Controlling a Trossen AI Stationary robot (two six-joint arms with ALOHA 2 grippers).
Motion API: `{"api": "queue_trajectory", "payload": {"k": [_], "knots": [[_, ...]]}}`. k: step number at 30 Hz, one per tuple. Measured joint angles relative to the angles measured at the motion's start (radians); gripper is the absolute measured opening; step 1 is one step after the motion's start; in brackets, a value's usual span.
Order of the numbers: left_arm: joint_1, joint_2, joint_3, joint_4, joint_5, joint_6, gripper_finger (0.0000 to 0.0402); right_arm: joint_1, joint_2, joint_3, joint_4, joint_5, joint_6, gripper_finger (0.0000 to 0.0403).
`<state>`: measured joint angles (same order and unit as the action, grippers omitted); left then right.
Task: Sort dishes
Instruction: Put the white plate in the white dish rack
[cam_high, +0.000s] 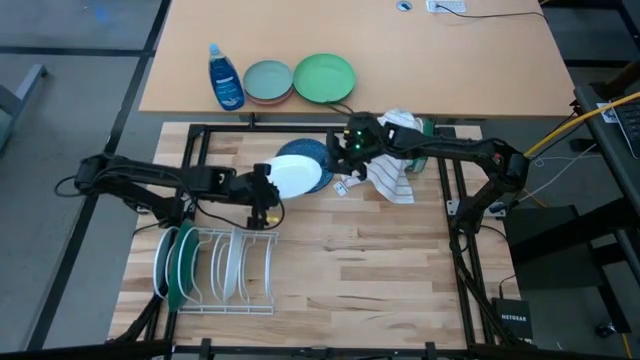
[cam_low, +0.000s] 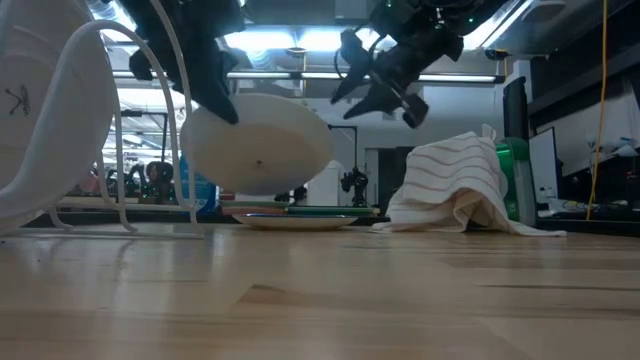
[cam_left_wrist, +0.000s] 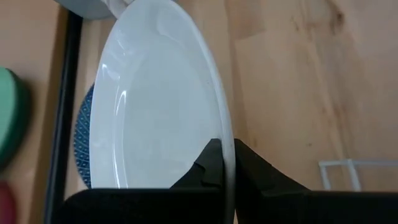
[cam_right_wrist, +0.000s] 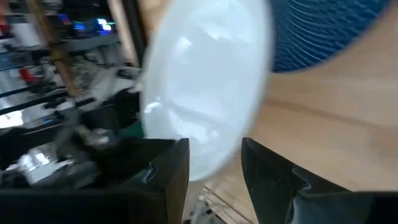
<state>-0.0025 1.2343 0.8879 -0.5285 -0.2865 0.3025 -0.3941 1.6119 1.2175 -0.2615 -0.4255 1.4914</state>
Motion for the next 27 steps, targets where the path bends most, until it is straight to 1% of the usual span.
{"api": "queue_trajectory", "payload": {"k": [3, 6, 9, 14, 20, 27], "knots": [[-0.03, 0.005, 0.0, 0.001, -0.061, 0.001, 0.0, 0.004, 0.0, 0.0, -0.089, 0.007, 0.002, 0.015], [-0.06, 0.005, 0.0, 0.003, -0.108, 0.001, 0.0, 0.004, 0.0, 0.0, -0.149, 0.038, -0.003, 0.015], [-0.084, 0.005, 0.0, 0.002, -0.133, 0.001, 0.0, 0.001, 0.0, 0.0, -0.14, 0.055, -0.006, 0.015], [-0.119, 0.005, 0.0, 0.022, -0.187, 0.004, 0.0, 0.01, 0.0, 0.0, -0.101, 0.042, -0.004, 0.015], [-0.147, 0.005, 0.0, 0.097, -0.198, 0.047, 0.0, 0.044, 0.003, 0.0, -0.085, 0.053, -0.001, 0.015], [-0.165, 0.005, 0.0, 0.16, -0.206, 0.064, 0.0, 0.087, 0.003, 0.0, -0.076, 0.122, 0.0, 0.015]]}}
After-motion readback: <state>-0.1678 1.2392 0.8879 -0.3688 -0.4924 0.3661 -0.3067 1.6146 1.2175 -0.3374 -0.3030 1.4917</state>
